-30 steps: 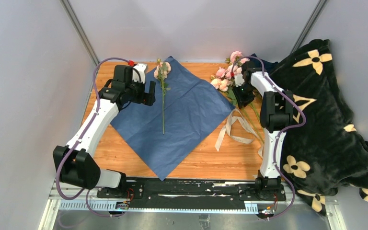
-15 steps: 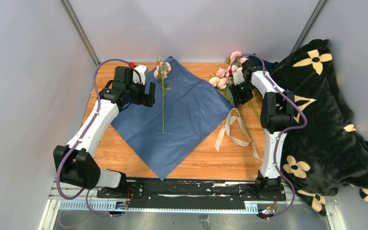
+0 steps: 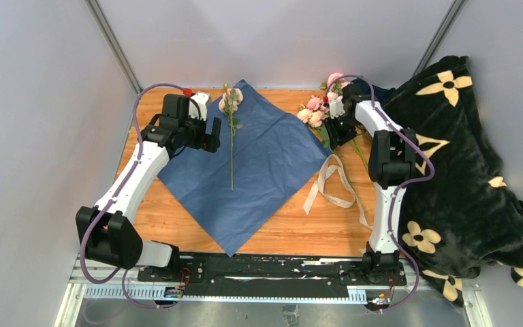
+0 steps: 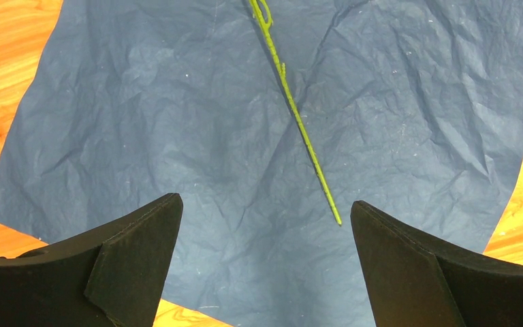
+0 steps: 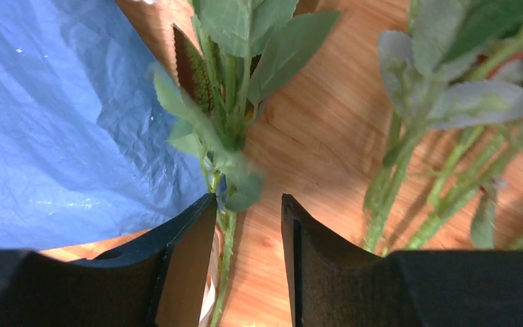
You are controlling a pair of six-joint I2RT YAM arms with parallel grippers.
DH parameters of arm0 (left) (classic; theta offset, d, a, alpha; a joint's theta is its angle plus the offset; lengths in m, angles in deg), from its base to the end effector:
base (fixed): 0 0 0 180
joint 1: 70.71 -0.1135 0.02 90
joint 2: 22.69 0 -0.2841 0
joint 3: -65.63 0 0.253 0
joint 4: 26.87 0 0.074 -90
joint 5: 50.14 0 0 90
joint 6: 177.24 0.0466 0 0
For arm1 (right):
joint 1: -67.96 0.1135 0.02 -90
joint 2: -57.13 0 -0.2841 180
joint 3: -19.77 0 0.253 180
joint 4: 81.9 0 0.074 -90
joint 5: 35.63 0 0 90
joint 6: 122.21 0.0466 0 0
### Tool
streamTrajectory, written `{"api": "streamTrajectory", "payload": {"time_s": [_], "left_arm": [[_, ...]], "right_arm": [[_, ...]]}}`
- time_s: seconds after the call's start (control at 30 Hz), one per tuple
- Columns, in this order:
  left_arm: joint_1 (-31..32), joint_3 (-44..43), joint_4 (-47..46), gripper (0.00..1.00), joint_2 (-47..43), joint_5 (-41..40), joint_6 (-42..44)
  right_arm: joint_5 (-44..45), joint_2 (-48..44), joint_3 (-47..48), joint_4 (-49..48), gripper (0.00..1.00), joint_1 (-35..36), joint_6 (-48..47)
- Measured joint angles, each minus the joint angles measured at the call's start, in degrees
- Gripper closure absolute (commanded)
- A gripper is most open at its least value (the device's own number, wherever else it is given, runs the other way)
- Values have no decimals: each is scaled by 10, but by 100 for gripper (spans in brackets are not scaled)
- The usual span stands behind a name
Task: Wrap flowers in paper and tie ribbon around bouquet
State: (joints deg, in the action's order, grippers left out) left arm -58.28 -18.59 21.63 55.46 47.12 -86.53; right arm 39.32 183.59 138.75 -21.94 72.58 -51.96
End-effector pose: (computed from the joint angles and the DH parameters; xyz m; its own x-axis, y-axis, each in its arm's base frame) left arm 0.2936 -0.0708 0.3372 -0.6550 0.1570 -0.7391 0.3128 0.9468 -0.0761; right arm 0.4828 0.0512 0.1992 -0.8065 -0.3926 -0.4421 -0.4777 0.8733 0.0960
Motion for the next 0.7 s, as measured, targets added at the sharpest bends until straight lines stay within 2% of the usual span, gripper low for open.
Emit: {"api": "streamTrajectory", "payload": {"time_s": [0.3,0.7], "left_arm": [[0,0,-1,0,0,0,2],[0,1,-4,0,0,-1,4]], "right_arm": [[-2,36,30,6,57,3,7],[11,8,40,13,54,12,14]]}}
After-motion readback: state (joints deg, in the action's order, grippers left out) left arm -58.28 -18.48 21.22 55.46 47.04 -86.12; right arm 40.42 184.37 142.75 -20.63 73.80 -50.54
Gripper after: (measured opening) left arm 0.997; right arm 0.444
